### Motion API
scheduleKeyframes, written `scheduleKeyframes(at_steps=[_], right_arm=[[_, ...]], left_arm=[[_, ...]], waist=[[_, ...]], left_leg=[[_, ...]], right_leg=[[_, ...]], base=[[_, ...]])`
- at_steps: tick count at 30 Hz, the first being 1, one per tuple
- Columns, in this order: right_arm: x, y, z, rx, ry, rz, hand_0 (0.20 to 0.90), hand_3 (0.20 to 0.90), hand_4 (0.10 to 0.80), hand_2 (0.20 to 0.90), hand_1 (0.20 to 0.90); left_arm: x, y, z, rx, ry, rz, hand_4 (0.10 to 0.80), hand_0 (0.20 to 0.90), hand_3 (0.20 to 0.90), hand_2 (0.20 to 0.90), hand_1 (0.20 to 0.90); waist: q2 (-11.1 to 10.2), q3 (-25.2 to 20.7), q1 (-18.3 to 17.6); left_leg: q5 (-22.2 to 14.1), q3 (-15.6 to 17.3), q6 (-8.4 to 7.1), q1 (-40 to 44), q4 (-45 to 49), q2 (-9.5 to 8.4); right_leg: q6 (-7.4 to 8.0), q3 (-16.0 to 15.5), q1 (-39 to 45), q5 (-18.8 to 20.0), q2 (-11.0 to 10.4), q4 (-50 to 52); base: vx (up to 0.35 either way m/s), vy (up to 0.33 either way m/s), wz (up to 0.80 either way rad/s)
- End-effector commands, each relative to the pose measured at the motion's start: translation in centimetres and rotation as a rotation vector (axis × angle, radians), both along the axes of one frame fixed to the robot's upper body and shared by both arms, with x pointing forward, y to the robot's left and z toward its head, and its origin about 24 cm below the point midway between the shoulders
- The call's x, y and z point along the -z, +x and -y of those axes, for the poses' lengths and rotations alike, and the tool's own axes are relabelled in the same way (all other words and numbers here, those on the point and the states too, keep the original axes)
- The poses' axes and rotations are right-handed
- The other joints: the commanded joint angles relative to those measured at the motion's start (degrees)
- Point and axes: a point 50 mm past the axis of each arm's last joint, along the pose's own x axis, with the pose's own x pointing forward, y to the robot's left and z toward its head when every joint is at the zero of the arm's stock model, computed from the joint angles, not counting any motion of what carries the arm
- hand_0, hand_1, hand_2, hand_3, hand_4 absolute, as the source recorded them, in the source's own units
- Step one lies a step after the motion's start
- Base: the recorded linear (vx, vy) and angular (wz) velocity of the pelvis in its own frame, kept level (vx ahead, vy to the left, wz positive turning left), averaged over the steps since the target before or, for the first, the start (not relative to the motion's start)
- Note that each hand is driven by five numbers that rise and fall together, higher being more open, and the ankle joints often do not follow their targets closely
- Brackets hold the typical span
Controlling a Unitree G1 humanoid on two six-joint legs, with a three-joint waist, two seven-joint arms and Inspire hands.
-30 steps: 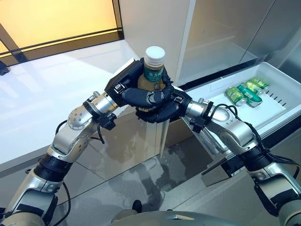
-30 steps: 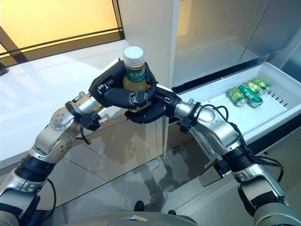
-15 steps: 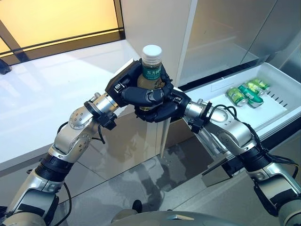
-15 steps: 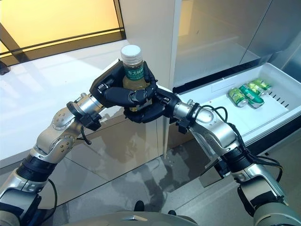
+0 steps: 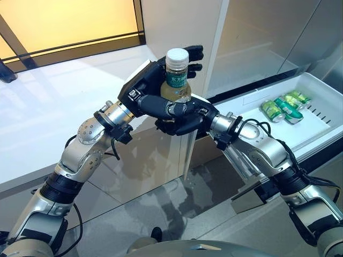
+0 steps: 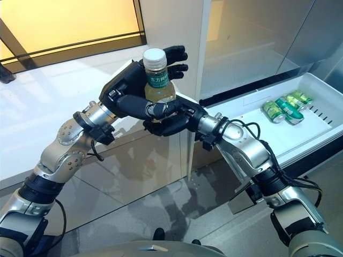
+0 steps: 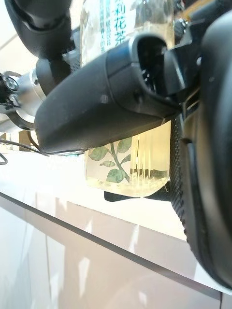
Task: Put drinks into fridge and close the fridge
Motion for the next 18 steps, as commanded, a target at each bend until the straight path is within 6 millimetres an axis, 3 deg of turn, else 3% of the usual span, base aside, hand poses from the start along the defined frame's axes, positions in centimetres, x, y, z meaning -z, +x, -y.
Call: scheduleKeyframes(at_steps=[1,11,14,18], right_arm=[[-8.9,0.2,-1.1,-0.053,0.308,0.313,0.3,0.2,0.1,0.3,0.3],[-10.7,-1.4,0.9,-0.011,0.366,0.442,0.3,0.2,0.1,0.3,0.3],[-11.0,-2.2,1.4,-0.004,0.368,0.49,0.3,0.2,0.1,0.3,0.3],[-11.4,-3.3,2.2,0.007,0.393,0.544,0.3,0.2,0.1,0.3,0.3]], left_arm=[[-6.2,-1.4,-0.3,0.018,-0.121,0.329,0.8,0.9,0.9,0.9,0.9],[-4.8,-1.5,-3.8,-0.126,-0.277,0.249,0.8,0.9,0.9,0.9,0.9],[-3.6,-1.9,-4.4,-0.071,-0.379,0.169,0.8,0.9,0.9,0.9,0.9],[-1.0,-2.5,-3.6,0.095,-0.56,0.011,0.8,0.9,0.9,0.9,0.9]], waist=[[-0.98,-6.79,0.15],[-1.22,-6.75,0.3],[-1.29,-6.72,0.24],[-1.51,-6.59,0.0]], left_leg=[[-6.14,1.7,1.71,2.14,0.27,-2.91],[-6.19,1.34,1.72,2.04,0.19,-2.87],[-6.19,1.29,1.77,1.94,0.21,-2.86],[-6.33,1.15,1.9,1.95,0.18,-2.87]], right_leg=[[4.96,2.7,-1.76,1.62,-2.22,0.7],[4.86,2.82,-1.88,1.53,-2.05,0.71],[4.8,2.91,-1.99,1.53,-2.02,0.74],[4.78,3.2,-2.19,1.62,-1.97,0.83]], base=[[0.0,0.0,0.0],[0.0,0.0,0.0],[0.0,0.0,0.0],[0.0,0.0,0.0]])
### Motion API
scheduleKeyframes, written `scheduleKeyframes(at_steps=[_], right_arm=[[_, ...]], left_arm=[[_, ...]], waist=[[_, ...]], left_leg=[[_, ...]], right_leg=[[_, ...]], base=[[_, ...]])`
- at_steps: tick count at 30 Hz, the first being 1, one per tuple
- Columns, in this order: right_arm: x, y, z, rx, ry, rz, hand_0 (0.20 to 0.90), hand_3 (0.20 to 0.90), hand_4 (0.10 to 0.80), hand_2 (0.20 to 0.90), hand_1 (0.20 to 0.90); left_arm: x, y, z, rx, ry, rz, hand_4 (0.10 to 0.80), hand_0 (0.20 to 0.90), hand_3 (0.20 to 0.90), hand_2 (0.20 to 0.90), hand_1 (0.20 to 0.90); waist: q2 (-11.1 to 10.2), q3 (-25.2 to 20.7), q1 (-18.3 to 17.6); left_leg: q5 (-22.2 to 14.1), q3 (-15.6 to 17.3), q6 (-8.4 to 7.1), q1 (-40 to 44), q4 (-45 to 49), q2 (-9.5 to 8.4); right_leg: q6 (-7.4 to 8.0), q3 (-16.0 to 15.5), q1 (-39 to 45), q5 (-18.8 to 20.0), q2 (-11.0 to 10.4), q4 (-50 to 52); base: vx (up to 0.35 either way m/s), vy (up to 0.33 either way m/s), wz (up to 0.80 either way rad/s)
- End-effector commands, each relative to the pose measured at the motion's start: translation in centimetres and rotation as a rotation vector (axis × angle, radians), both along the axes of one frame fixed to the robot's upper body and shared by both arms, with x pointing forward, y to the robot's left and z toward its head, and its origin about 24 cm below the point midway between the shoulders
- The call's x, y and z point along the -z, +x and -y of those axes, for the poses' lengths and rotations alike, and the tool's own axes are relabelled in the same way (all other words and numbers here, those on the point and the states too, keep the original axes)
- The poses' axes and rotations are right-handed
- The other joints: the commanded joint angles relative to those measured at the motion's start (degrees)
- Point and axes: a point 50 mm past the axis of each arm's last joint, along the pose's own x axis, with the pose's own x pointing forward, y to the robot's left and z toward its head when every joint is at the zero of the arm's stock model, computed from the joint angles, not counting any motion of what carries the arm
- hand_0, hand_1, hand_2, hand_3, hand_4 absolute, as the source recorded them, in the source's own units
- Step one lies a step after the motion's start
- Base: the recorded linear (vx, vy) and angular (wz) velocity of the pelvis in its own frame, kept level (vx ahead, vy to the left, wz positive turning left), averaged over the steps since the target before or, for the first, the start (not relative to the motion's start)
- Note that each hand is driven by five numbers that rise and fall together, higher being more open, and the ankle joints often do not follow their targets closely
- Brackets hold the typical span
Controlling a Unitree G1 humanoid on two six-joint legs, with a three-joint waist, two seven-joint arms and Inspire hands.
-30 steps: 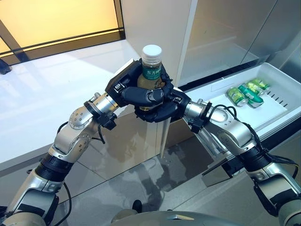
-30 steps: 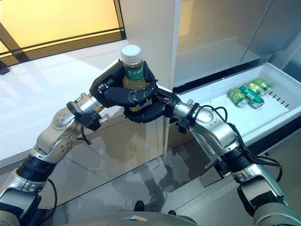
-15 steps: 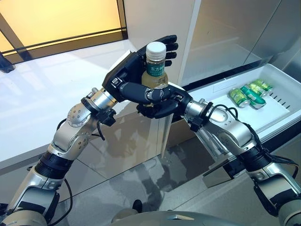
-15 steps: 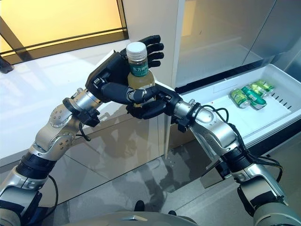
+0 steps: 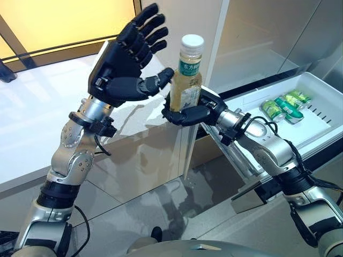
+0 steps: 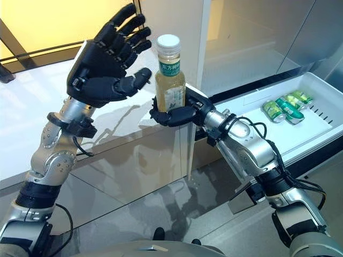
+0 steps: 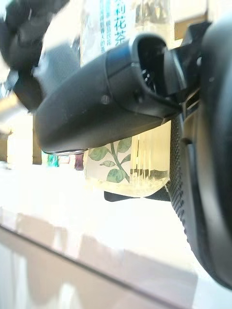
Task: Put drinks into fridge and close the fridge
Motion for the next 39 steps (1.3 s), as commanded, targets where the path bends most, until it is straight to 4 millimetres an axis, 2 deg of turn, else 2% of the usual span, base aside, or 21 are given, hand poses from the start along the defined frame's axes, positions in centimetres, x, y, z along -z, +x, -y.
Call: scheduleKeyframes(at_steps=[1,6,8,9,10,14,16,17,20,21,22,25,32,35,39], right_arm=[[-9.6,-3.2,0.2,-0.083,0.271,0.481,0.3,0.2,0.1,0.3,0.3],[-9.9,-4.0,1.4,-0.066,0.287,0.481,0.3,0.2,0.1,0.3,0.3],[-9.9,-4.2,2.0,-0.052,0.289,0.483,0.3,0.2,0.1,0.3,0.3],[-9.9,-4.2,2.0,-0.051,0.289,0.483,0.3,0.2,0.1,0.3,0.3],[-10.0,-4.5,2.6,-0.033,0.275,0.495,0.3,0.2,0.1,0.3,0.3],[-9.6,-4.9,3.6,-0.023,0.258,0.485,0.3,0.2,0.1,0.3,0.3],[-9.3,-5.0,3.9,-0.02,0.253,0.471,0.3,0.2,0.1,0.3,0.3],[-9.1,-5.0,4.2,-0.022,0.253,0.453,0.3,0.2,0.1,0.3,0.3],[-8.5,-5.1,5.0,-0.024,0.262,0.408,0.3,0.2,0.1,0.3,0.3],[-8.4,-5.0,5.1,-0.024,0.259,0.403,0.3,0.2,0.1,0.3,0.3],[-8.0,-5.1,5.5,-0.023,0.247,0.384,0.3,0.2,0.1,0.3,0.3],[-7.6,-5.4,6.5,-0.014,0.231,0.349,0.3,0.2,0.1,0.3,0.3],[-7.6,-6.1,8.3,0.034,0.224,0.343,0.3,0.2,0.1,0.3,0.3],[-7.8,-6.4,9.3,0.076,0.213,0.361,0.3,0.2,0.1,0.3,0.3],[-8.2,-6.9,10.6,0.163,0.131,0.413,0.3,0.2,0.1,0.3,0.3]], left_arm=[[-0.8,-1.5,0.7,0.226,-0.186,0.061,0.8,0.9,0.9,0.9,0.9],[2.8,-2.3,2.1,0.448,-0.405,-0.086,0.8,0.9,0.9,0.9,0.9],[4.1,-3.1,3.0,0.596,-0.429,-0.106,0.8,0.9,0.9,0.9,0.9],[4.2,-3.1,3.1,0.6,-0.429,-0.102,0.8,0.9,0.9,0.9,0.9],[5.1,-4.0,3.8,0.691,-0.411,-0.103,0.8,0.9,0.9,0.9,0.9],[7.0,-5.4,4.8,0.877,-0.403,-0.105,0.8,0.9,0.9,0.9,0.9],[8.2,-5.8,5.2,0.938,-0.437,-0.157,0.8,0.9,0.9,0.9,0.9],[9.5,-6.0,5.3,0.942,-0.467,-0.221,0.8,0.9,0.9,0.9,0.9],[12.9,-6.7,5.0,0.922,-0.539,-0.352,0.8,0.9,0.9,0.9,0.9],[13.5,-6.9,5.0,0.912,-0.54,-0.379,0.8,0.9,0.9,0.9,0.9],[15.9,-7.6,4.8,0.865,-0.506,-0.466,0.8,0.9,0.9,0.9,0.9],[20.1,-9.4,4.4,0.802,-0.534,-0.631,0.8,0.9,0.9,0.9,0.9],[26.6,-13.5,3.8,0.657,-0.565,-0.942,0.8,0.9,0.9,0.9,0.9],[29.3,-15.0,2.9,0.476,-0.421,-1.127,0.8,0.9,0.9,0.9,0.9],[31.4,-15.4,-0.2,0.131,-0.137,-1.319,0.8,0.9,0.9,0.9,0.9]], waist=[[-1.59,-6.58,-0.15],[-2.01,-6.22,-0.61],[-2.11,-6.14,-0.76],[-2.09,-6.14,-0.76],[-2.08,-5.9,-0.95],[-1.9,-5.51,-1.34],[-1.85,-5.34,-1.67],[-1.89,-5.24,-1.94],[-2.09,-4.99,-2.18],[-2.12,-4.98,-2.21],[-2.25,-4.85,-2.31],[-2.55,-4.74,-2.54],[-3.58,-4.47,-3.77],[-3.83,-4.16,-4.66],[-4.01,-3.87,-5.95]], left_leg=[[-6.37,1.19,1.92,2.34,0.19,-2.77],[-6.4,1.63,2.03,2.25,0.25,-2.73],[-6.52,1.8,2.01,2.28,0.18,-2.67],[-6.8,1.8,2.01,2.46,0.19,-2.63],[-6.91,1.99,1.96,2.46,0.15,-2.59],[-6.97,2.47,1.94,2.35,0.09,-2.51],[-7.06,2.77,1.93,2.43,0.08,-2.5],[-7.17,2.95,1.97,2.49,0.08,-2.5],[-7.21,3.27,2.0,2.39,0.09,-2.52],[-7.2,3.29,1.99,2.36,0.09,-2.53],[-7.13,3.44,2.0,2.27,0.08,-2.52],[-7.0,3.91,1.95,2.03,0.08,-2.44],[-7.0,5.62,1.93,1.37,0.08,-2.15],[-7.63,6.51,2.01,1.66,0.11,-2.0],[-7.57,7.78,2.09,1.64,0.21,-1.85]], right_leg=[[4.7,3.25,-1.89,1.7,-1.87,0.9],[4.45,3.56,-2.31,1.93,-1.84,1.17],[4.4,3.67,-2.35,1.99,-1.77,1.13],[4.4,3.7,-2.15,1.83,-1.72,1.05],[4.37,3.85,-2.24,1.91,-1.69,1.02],[4.39,4.29,-2.56,2.15,-1.65,1.03],[4.42,4.53,-2.68,2.26,-1.64,1.11],[4.42,4.69,-2.75,2.28,-1.63,1.16],[4.55,4.92,-3.05,2.32,-1.64,1.35],[4.57,4.97,-3.11,2.33,-1.64,1.38],[4.6,5.06,-3.26,2.37,-1.57,1.47],[4.79,5.19,-3.44,2.53,-1.55,1.35],[5.25,6.19,-4.6,2.85,-1.33,1.71],[5.4,6.86,-4.66,2.53,-1.01,1.88],[5.6,7.68,-5.29,2.54,-0.69,2.45]], base=[[0.0,0.0,0.0],[0.0,0.0,0.0],[0.0,0.0,0.0],[0.0,0.0,0.0],[0.0,0.0,0.0],[0.0,0.0,0.0],[-0.011,0.033,-0.04],[0.002,0.033,-0.05],[-0.004,0.024,-0.06],[-0.01,0.016,-0.11],[-0.008,0.016,-0.1],[-0.006,0.017,-0.06],[-0.004,0.0,-0.02],[0.026,0.005,-0.13],[-0.002,0.02,-0.22]])
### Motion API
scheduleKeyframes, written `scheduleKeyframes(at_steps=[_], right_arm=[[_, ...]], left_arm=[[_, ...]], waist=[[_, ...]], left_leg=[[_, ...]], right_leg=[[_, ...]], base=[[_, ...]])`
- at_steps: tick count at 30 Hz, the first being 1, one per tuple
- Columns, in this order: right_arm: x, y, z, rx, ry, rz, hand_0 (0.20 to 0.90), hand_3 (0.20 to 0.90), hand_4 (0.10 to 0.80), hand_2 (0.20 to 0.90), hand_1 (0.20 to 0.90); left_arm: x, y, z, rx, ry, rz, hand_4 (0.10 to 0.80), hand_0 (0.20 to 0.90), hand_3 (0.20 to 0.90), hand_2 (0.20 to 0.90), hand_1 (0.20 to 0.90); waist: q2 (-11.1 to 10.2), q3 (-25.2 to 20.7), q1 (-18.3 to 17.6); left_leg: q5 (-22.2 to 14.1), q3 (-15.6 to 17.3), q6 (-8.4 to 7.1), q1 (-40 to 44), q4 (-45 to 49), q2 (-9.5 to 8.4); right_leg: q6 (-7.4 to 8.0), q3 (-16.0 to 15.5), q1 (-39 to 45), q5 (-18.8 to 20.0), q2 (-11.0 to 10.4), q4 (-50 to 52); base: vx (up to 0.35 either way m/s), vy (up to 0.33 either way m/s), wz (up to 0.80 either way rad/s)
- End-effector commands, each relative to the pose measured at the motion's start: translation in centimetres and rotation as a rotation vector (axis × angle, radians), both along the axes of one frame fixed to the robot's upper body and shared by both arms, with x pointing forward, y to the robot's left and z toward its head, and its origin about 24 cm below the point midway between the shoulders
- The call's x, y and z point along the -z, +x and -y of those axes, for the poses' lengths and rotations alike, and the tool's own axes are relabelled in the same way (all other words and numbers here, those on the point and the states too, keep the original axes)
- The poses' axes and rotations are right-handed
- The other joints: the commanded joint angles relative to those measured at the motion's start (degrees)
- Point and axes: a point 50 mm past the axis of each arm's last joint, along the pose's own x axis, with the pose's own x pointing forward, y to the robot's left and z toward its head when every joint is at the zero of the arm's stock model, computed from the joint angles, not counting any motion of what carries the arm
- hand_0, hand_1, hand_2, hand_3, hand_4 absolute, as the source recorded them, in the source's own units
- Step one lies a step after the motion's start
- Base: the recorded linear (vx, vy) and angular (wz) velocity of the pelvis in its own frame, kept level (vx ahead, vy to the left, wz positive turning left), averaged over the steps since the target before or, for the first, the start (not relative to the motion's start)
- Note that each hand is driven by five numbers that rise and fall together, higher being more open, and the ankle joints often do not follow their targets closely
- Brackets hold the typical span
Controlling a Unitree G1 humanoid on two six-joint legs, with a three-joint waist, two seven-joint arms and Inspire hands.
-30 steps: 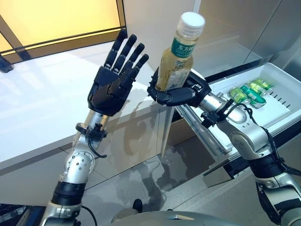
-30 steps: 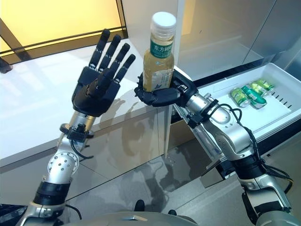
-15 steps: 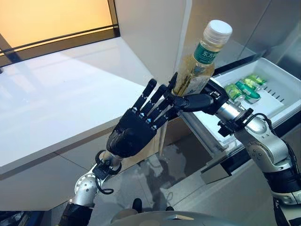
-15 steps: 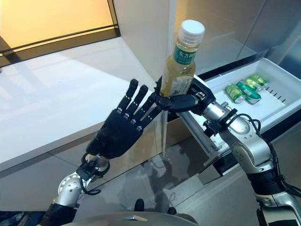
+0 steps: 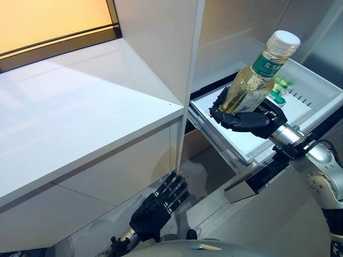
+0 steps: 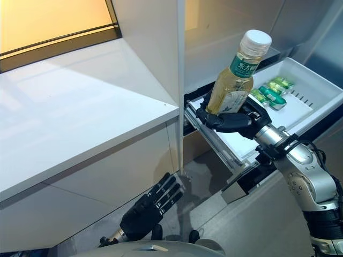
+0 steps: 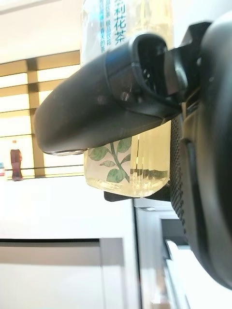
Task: Put drinks into fridge and close the fridge
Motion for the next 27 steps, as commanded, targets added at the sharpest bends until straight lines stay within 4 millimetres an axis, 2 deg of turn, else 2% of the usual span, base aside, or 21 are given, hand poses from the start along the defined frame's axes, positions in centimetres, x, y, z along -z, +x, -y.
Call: scheduleKeyframes(at_steps=[1,4,6,12,16,18,23,27], right_arm=[[-9.0,-2.0,0.7,0.023,-0.061,0.517,0.3,0.2,0.1,0.3,0.3],[-9.4,-1.9,1.4,0.107,-0.191,0.556,0.3,0.2,0.1,0.3,0.3],[-10.0,-1.3,2.5,0.199,-0.294,0.564,0.3,0.2,0.1,0.3,0.3],[-11.3,0.6,4.4,0.312,-0.461,0.523,0.3,0.2,0.1,0.3,0.3],[-11.9,2.2,5.4,0.355,-0.615,0.457,0.3,0.2,0.1,0.3,0.3],[-12.0,3.0,6.6,0.389,-0.653,0.409,0.3,0.2,0.1,0.3,0.3],[-11.7,4.8,8.9,0.473,-0.715,0.271,0.3,0.2,0.1,0.3,0.3],[-11.5,5.9,10.8,0.544,-0.716,0.17,0.3,0.2,0.1,0.3,0.3]], left_arm=[[0.4,1.6,-3.0,-0.052,0.32,-0.019,0.8,0.9,0.9,0.9,0.9],[1.1,1.7,-4.4,-0.121,0.448,-0.095,0.8,0.9,0.9,0.9,0.9],[1.8,1.0,-5.1,-0.1,0.602,-0.135,0.8,0.9,0.9,0.9,0.9],[3.1,-0.6,-6.5,-0.065,0.821,-0.246,0.8,0.9,0.9,0.9,0.9],[3.4,-1.6,-7.3,-0.054,0.886,-0.313,0.8,0.9,0.9,0.9,0.9],[3.5,-2.3,-7.8,-0.053,0.913,-0.341,0.8,0.9,0.9,0.9,0.9],[3.4,-3.4,-9.0,-0.039,0.992,-0.373,0.8,0.9,0.9,0.9,0.9],[3.0,-3.3,-10.2,-0.035,1.052,-0.374,0.8,0.9,0.9,0.9,0.9]], waist=[[-2.49,-5.29,-0.52],[-2.68,-5.3,-0.77],[-3.21,-5.28,-0.57],[-4.49,-5.18,0.31],[-5.44,-4.84,1.74],[-6.14,-4.73,2.54],[-7.72,-3.89,5.01],[-8.54,-2.51,7.0]], left_leg=[[-6.67,3.21,1.58,1.76,0.4,-2.11],[-6.74,3.88,1.72,1.73,0.48,-2.05],[-6.73,4.28,1.69,1.58,0.59,-2.03],[-6.46,4.68,1.46,1.32,0.46,-1.97],[-6.3,4.43,1.34,1.08,0.46,-1.84],[-6.16,4.15,1.24,0.92,0.39,-1.67],[-5.9,3.27,1.14,0.17,0.48,-1.44],[-5.58,2.66,1.17,-0.85,0.86,-1.23]], right_leg=[[5.07,3.36,-3.3,2.03,-0.6,2.58],[5.23,3.67,-3.45,2.06,-0.46,2.62],[5.27,3.57,-3.5,2.17,-0.41,2.49],[5.44,3.37,-3.38,2.61,-0.17,1.75],[5.52,2.6,-3.23,2.77,-0.22,1.39],[5.5,2.1,-3.14,2.84,-0.11,1.21],[5.42,0.84,-3.1,2.88,0.04,0.89],[5.23,-0.1,-3.5,2.97,0.15,1.05]], base=[[0.008,0.026,-0.18],[0.034,0.022,-0.12],[0.043,0.006,-0.19],[0.058,-0.006,-0.03],[0.084,-0.016,0.0],[0.083,-0.045,0.04],[0.076,-0.066,0.09],[0.035,-0.072,0.08]])
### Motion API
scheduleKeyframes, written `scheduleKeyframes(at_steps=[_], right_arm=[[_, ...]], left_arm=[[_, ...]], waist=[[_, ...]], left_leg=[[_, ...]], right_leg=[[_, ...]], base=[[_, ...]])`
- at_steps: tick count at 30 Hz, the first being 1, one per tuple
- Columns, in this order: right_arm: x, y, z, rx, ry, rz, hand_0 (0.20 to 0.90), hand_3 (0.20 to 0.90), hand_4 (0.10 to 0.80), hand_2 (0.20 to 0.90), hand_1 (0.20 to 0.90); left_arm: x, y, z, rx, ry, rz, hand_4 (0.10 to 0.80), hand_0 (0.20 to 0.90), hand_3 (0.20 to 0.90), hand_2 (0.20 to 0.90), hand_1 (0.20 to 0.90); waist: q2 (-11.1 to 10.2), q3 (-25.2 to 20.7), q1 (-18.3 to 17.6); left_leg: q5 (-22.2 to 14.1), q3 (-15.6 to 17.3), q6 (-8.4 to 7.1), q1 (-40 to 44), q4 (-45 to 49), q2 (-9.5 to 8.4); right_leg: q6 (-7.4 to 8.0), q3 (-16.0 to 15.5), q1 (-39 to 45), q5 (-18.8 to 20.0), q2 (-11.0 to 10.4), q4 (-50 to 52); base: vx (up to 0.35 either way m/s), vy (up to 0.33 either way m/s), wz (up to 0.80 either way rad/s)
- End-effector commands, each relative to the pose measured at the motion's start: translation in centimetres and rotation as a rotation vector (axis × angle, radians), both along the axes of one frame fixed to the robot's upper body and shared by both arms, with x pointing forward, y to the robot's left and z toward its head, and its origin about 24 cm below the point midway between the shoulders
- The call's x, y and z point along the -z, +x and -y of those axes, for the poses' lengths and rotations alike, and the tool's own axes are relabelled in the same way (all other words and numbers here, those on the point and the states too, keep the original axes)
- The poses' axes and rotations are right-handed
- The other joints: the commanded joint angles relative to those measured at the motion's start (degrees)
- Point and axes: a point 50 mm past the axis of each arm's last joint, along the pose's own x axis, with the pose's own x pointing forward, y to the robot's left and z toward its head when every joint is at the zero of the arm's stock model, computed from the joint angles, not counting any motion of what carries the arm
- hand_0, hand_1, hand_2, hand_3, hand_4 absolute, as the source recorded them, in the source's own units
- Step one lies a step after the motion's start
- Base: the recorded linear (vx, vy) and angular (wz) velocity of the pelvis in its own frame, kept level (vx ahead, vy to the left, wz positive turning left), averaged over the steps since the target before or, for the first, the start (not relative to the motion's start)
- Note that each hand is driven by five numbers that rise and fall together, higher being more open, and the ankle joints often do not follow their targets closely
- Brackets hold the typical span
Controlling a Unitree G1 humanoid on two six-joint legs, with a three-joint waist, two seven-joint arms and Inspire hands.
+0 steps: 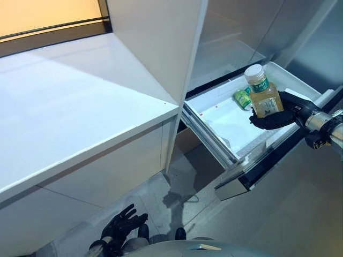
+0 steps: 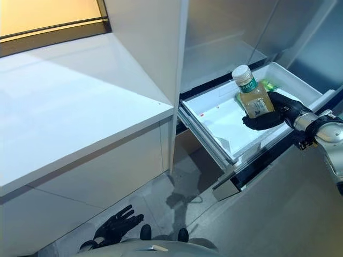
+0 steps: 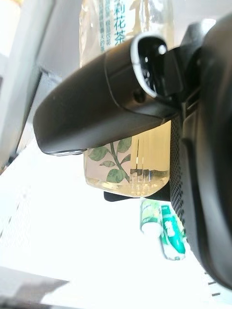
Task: Put drinks into fridge and close the fridge
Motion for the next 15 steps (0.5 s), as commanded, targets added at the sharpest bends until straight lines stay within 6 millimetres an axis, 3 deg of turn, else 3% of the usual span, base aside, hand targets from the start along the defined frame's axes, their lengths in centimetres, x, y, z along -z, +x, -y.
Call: scheduleKeyframes(at_steps=[1,10,15], right_arm=[[-11.1,1.3,1.3,0.064,-0.041,0.35,0.3,0.2,0.1,0.3,0.3],[-8.4,2.5,4.3,0.281,0.027,0.192,0.3,0.2,0.1,0.3,0.3],[-6.0,2.9,5.0,0.335,0.051,0.095,0.3,0.2,0.1,0.3,0.3]], left_arm=[[-0.5,-1.6,-3.1,0.057,0.128,-0.048,0.8,0.9,0.9,0.9,0.9],[-1.7,-0.5,-4.8,0.094,0.192,-0.008,0.8,0.9,0.9,0.9,0.9],[-2.0,1.3,-4.4,0.096,0.193,0.033,0.8,0.9,0.9,0.9,0.9]], waist=[[-3.94,-1.97,4.78],[-3.82,2.63,8.08],[-3.13,5.0,8.58]], left_leg=[[-5.15,2.06,1.24,-0.67,0.88,-1.35],[-3.82,-1.01,1.35,-4.56,1.12,-1.49],[-3.33,-1.39,1.46,-6.16,1.36,-1.6]], right_leg=[[4.97,-0.31,-3.45,2.73,0.1,1.07],[4.57,-0.84,-6.27,3.52,0.44,1.4],[4.32,-1.25,-7.81,3.57,0.34,2.12]], base=[[0.027,-0.097,0.21],[-0.014,-0.072,0.2],[-0.039,-0.03,0.09]])
